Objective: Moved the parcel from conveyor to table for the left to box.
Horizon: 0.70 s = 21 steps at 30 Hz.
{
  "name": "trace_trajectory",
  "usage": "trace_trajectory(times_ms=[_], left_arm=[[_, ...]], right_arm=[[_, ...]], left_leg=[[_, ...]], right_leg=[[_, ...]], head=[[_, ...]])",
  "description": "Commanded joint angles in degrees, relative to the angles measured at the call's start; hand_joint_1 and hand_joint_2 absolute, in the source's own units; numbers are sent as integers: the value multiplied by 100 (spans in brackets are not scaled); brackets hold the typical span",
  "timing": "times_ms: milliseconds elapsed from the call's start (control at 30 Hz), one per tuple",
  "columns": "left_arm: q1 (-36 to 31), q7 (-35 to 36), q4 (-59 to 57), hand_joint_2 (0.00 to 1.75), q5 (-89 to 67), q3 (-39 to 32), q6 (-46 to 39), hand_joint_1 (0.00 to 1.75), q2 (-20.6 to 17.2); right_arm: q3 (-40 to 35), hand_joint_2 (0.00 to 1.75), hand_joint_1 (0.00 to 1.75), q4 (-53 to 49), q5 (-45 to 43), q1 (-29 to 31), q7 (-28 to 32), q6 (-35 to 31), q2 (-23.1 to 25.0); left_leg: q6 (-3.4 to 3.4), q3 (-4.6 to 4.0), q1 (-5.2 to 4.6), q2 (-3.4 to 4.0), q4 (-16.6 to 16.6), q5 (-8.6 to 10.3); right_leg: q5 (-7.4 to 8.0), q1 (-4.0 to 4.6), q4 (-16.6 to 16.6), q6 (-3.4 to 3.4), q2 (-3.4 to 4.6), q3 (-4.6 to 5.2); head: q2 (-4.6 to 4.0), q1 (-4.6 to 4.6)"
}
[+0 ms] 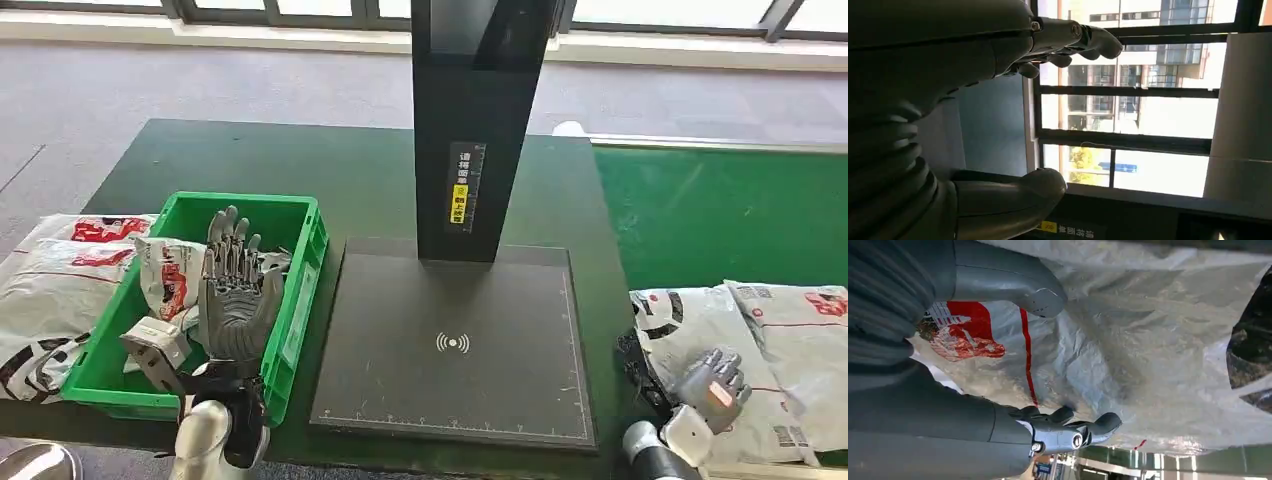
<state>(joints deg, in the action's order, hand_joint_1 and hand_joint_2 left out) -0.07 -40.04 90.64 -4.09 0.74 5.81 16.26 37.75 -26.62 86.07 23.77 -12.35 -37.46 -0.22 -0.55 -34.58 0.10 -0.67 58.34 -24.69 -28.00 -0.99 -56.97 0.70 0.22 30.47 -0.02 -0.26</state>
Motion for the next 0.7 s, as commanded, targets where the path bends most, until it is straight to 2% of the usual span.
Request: trace_trajectory(times_ms=[33, 233, 300, 333, 433, 700], left_arm=[[71, 10, -161, 175, -25, -60, 3, 0, 258], [123, 21, -67, 175, -41, -65, 6, 0, 265], [115, 26, -68, 175, -45, -65, 4, 0, 266], [106, 31, -74, 175, -47, -65, 6, 0, 267], [73, 45, -91, 175, -57, -67, 5, 0, 265], [86, 66, -93, 175, -79, -81, -3, 0, 270]], right_arm=[[167, 175, 0, 930, 338, 303, -130, 130, -192], [223, 175, 0, 1001, 393, 299, -443, 694, -211], [222, 175, 0, 998, 393, 293, -442, 699, -220], [243, 175, 175, 987, 385, 290, -438, 762, -218], [271, 175, 175, 1034, 385, 338, -493, 933, -259], [321, 175, 175, 1032, 393, 366, -462, 779, -288]], left_leg=[[0, 9, 3, 8, -2, -3], [0, 14, 3, 9, -5, -2], [0, 15, 3, 9, -6, -1], [0, 18, 2, 7, -13, 2], [1, 26, 2, 4, -6, -1], [6, 28, 2, 1, -13, 9]], right_leg=[[-1, 3, 6, -3, 3, -9], [0, 4, 11, -3, -1, -10], [2, 3, 12, -3, -1, -10], [3, 3, 18, -4, -5, -14], [1, 3, 11, -1, -5, -21], [8, 2, 21, 1, -10, -26]], head=[[2, 0], [2, 0], [2, 0], [2, 0], [2, 0], [2, 0]])
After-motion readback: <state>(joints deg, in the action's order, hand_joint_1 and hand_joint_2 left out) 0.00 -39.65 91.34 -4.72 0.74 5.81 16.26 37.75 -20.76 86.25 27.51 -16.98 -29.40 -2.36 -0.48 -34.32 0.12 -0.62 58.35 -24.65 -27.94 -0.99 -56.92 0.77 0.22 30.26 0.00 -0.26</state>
